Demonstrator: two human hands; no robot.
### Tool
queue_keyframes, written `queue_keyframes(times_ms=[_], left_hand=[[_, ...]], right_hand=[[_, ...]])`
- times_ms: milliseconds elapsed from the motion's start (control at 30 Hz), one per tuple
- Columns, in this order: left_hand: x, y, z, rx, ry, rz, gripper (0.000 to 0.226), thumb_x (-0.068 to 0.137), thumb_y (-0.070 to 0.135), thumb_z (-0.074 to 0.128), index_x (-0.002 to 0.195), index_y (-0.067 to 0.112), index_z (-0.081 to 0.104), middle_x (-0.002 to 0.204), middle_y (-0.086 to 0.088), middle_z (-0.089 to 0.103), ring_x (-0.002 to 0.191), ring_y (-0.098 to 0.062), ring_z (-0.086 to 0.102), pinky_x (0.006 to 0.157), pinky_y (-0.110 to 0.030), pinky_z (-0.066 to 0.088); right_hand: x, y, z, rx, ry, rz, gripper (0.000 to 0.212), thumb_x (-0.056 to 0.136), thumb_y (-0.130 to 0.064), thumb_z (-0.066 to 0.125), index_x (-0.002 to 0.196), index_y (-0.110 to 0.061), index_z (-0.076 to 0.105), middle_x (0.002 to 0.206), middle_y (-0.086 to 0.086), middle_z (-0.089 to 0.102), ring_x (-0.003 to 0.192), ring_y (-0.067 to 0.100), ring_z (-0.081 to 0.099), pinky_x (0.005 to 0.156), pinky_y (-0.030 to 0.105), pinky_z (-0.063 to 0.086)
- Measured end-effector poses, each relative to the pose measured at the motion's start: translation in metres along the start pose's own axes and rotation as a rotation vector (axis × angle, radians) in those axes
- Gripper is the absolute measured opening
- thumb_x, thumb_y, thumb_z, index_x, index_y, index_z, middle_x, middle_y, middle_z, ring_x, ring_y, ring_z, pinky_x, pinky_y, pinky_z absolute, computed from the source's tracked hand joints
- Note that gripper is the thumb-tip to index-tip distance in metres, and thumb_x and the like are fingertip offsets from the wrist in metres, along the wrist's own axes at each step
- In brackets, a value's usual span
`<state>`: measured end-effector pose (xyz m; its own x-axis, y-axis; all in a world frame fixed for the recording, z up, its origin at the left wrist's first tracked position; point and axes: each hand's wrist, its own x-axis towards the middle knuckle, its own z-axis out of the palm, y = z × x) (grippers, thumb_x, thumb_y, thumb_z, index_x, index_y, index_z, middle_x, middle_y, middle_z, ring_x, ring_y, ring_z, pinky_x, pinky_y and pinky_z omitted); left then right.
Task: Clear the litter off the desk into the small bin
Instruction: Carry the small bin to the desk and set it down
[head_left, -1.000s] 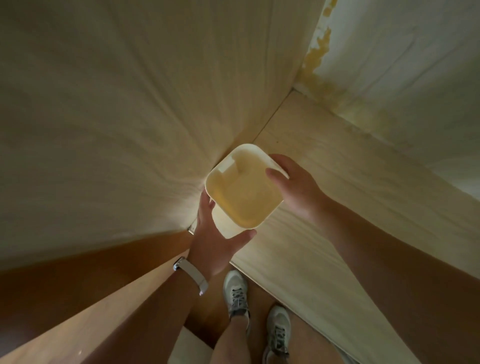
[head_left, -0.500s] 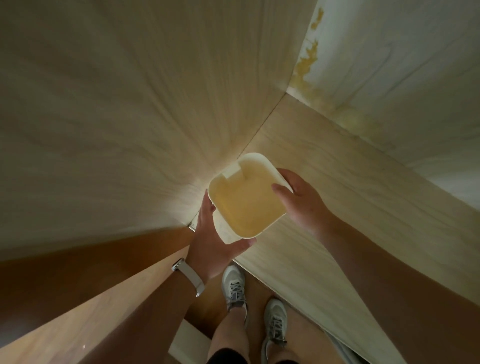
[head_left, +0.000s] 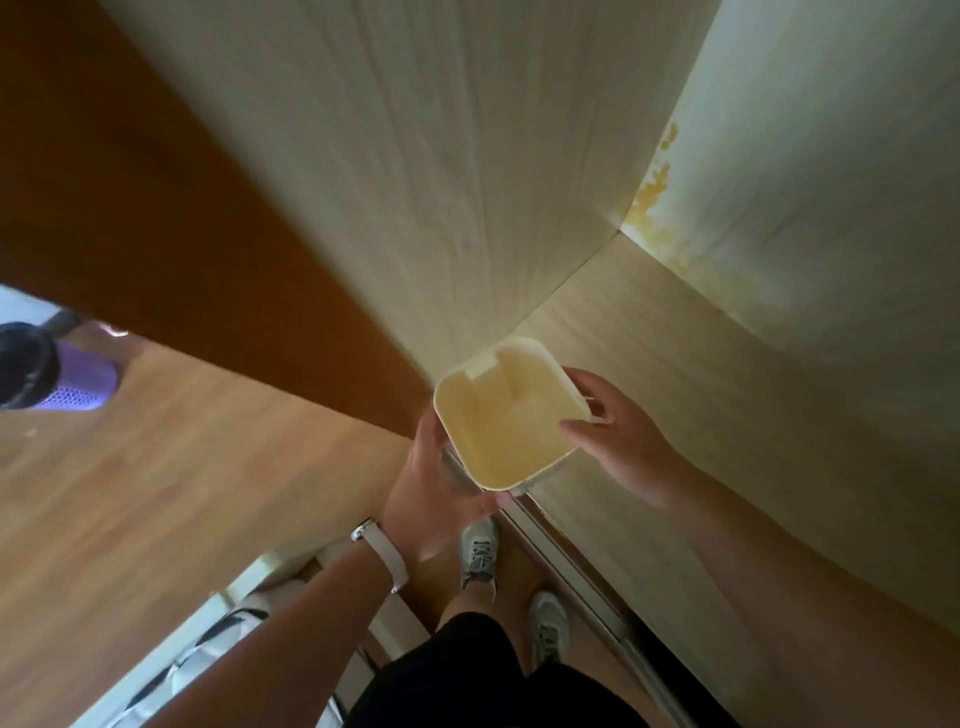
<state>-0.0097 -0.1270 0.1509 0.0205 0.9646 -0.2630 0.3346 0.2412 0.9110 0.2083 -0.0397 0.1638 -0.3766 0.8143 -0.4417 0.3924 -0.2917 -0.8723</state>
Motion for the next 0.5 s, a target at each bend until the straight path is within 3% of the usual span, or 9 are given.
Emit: queue_keyframes(times_ms=[100, 200, 333, 500], left_hand=[[-0.037, 0.005, -0.009, 0.019, 0.052, 0.056, 0.112, 0.064, 0.010, 0.086, 0.148, 0.003, 0.012, 0.142, 0.005, 0.036, 0.126, 0.002, 0.043, 0.093, -0.008, 0.039], [-0.074, 0.008, -0.021, 0.021, 0.133, 0.056, 0.111, 0.064, 0.020, 0.086, 0.149, 0.007, 0.015, 0.143, 0.002, 0.040, 0.126, -0.001, 0.045, 0.095, -0.008, 0.038], [-0.124, 0.008, -0.034, 0.013, 0.229, 0.039, 0.112, 0.064, 0.033, 0.085, 0.150, 0.014, 0.016, 0.142, 0.013, 0.041, 0.127, 0.003, 0.044, 0.097, -0.008, 0.036], [-0.177, 0.004, -0.049, -0.017, 0.378, -0.012, 0.114, 0.064, 0.047, 0.085, 0.151, 0.027, 0.015, 0.145, 0.014, 0.041, 0.130, -0.005, 0.044, 0.104, -0.018, 0.037]], right_hand=[[-0.020, -0.017, 0.012, -0.050, -0.080, -0.065, 0.059, 0.077, -0.030, 0.060, 0.134, -0.037, 0.046, 0.115, -0.015, 0.060, 0.105, 0.005, 0.059, 0.079, 0.030, 0.056], [-0.037, -0.029, 0.031, -0.096, -0.171, -0.126, 0.059, 0.078, -0.032, 0.060, 0.135, -0.037, 0.044, 0.119, -0.017, 0.056, 0.108, 0.005, 0.056, 0.077, 0.028, 0.056], [-0.057, -0.040, 0.063, -0.081, -0.272, -0.161, 0.055, 0.079, -0.031, 0.060, 0.130, -0.041, 0.044, 0.117, -0.016, 0.058, 0.098, -0.005, 0.059, 0.069, 0.018, 0.054], [-0.069, -0.051, 0.102, -0.124, -0.354, -0.165, 0.067, 0.076, -0.038, 0.062, 0.140, -0.032, 0.042, 0.120, -0.012, 0.061, 0.100, -0.003, 0.060, 0.075, 0.022, 0.054]])
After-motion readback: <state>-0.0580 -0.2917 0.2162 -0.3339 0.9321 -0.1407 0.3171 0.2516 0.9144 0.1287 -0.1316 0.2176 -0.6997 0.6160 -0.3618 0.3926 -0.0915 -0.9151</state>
